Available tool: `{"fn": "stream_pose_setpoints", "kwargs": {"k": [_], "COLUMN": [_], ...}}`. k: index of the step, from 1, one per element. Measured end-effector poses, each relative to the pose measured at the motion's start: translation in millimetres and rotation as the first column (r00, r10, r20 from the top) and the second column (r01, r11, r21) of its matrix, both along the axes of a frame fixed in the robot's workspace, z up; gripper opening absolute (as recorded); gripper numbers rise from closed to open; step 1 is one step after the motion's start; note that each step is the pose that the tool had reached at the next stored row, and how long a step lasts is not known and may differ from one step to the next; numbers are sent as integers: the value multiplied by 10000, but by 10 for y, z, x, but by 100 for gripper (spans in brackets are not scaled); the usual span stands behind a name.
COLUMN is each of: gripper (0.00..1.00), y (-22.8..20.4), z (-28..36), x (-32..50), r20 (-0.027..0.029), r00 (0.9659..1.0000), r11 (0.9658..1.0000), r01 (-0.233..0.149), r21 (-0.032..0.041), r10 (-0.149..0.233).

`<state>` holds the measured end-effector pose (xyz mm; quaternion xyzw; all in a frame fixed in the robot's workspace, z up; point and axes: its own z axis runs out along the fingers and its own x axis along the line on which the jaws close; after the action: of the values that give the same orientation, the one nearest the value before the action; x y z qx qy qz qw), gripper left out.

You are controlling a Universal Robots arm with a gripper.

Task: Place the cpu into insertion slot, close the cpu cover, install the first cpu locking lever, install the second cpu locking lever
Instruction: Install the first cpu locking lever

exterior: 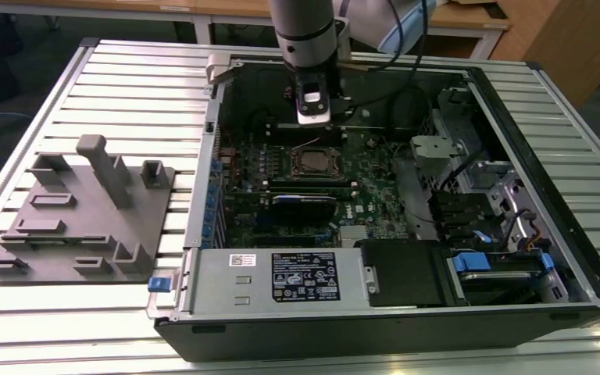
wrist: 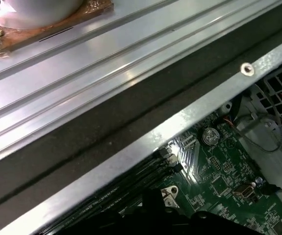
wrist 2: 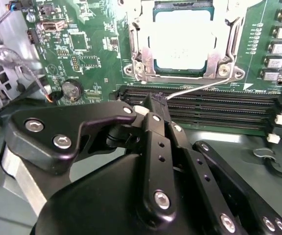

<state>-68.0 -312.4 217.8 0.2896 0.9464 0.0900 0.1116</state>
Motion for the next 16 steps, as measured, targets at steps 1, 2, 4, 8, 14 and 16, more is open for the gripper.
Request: {"fn": "stream_pose_setpoints", "kwargs": {"k": [1, 2, 4, 8, 14, 16], "gripper": [11, 11, 11, 11, 11, 11], "y": [3, 5, 11, 22, 29, 29], "z": [-8, -16, -32, -61, -82, -82], "x": [0, 0, 0, 0, 0, 0], "r20": [0, 0, 0, 1, -1, 0], "r00": [10000, 10000, 9998, 9995, 9990, 9990], "r11": [10000, 10000, 9998, 9995, 9990, 9990], "r01": [51, 96, 182, 313, 449, 452], "r21": [0, 0, 0, 3, 1, 2], "r10": [-51, -96, -182, -313, -449, -452]}}
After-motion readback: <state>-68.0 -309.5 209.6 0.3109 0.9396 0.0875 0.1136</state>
